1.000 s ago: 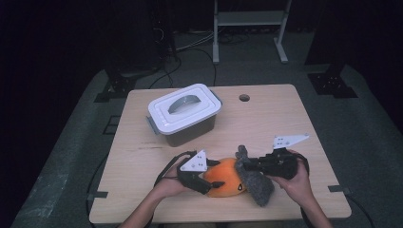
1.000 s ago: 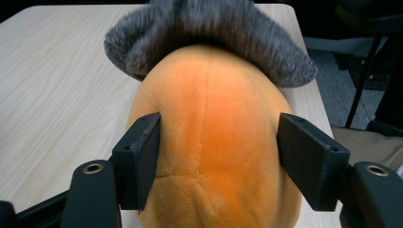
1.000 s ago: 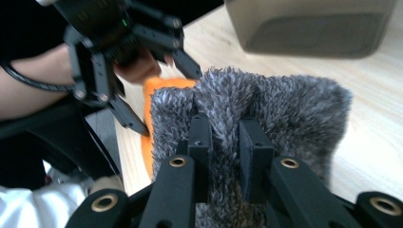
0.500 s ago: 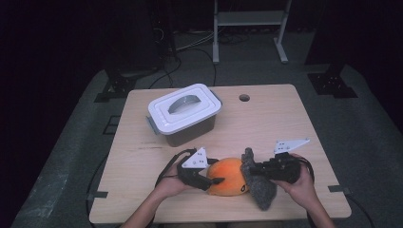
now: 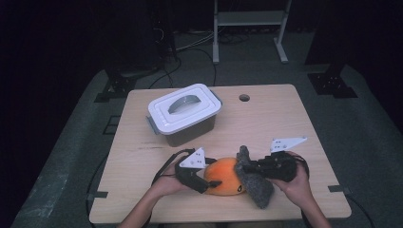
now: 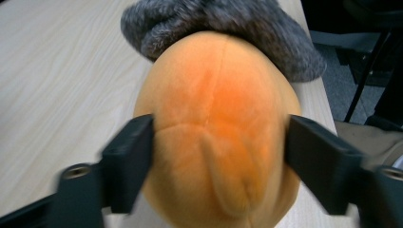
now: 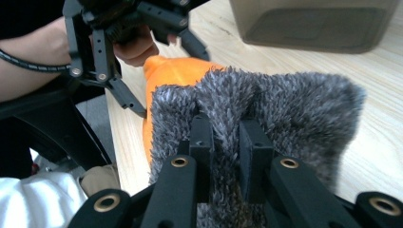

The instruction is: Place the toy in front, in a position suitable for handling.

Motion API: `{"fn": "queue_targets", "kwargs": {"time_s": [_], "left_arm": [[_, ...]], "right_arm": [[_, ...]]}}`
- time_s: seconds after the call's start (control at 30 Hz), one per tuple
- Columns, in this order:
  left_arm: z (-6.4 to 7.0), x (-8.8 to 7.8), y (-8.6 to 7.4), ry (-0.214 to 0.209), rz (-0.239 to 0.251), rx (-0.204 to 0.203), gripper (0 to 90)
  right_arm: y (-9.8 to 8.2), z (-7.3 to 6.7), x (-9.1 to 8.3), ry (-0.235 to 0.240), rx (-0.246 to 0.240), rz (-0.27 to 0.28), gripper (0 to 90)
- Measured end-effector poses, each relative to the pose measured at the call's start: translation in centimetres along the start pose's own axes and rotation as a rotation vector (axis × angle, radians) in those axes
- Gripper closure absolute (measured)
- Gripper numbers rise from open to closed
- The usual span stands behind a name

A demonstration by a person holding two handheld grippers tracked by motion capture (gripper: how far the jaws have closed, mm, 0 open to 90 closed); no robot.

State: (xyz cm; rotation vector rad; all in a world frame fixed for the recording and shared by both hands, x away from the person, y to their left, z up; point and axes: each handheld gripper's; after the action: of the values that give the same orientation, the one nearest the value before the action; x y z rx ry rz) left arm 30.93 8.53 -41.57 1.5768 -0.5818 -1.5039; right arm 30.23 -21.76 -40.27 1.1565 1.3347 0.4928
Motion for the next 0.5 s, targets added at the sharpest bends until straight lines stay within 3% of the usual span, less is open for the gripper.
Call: {"fn": "queue_targets", "kwargs": {"time_s": [0.03,0.1,0.23,0.4,0.5], "left_arm": [[-0.1,0.1,0.0,0.007,-0.001,-0.020,18.6],[-0.4,0.3,-0.1,0.006,0.011,-0.049,18.8],[-0.9,-0.2,-0.4,0.002,0.023,-0.061,32.3],[-1.3,-0.5,-0.9,-0.007,0.014,-0.070,33.2],[-1.3,-0.6,-1.1,-0.009,0.017,-0.060,33.0]], "right_arm": [[0.0,0.0,0.2,0.004,-0.006,-0.006,77.5],[-0.1,-0.1,0.4,0.000,-0.019,-0.022,77.4],[-0.8,0.5,0.0,-0.024,-0.013,-0.058,77.4],[-2.5,1.9,-0.3,-0.009,0.076,-0.108,77.4],[-2.6,2.2,-0.6,0.008,0.097,-0.101,77.5]]}}
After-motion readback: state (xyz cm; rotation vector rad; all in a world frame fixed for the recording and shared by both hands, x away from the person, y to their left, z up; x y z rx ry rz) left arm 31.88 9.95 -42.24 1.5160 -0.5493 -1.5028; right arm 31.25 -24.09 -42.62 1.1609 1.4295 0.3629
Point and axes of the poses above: each handheld gripper's, and its own axes: x roughly forward along the jaws, y roughly out of its top, z roughly to its right, and after that the axes turned 9 degrees about -x, right-handed
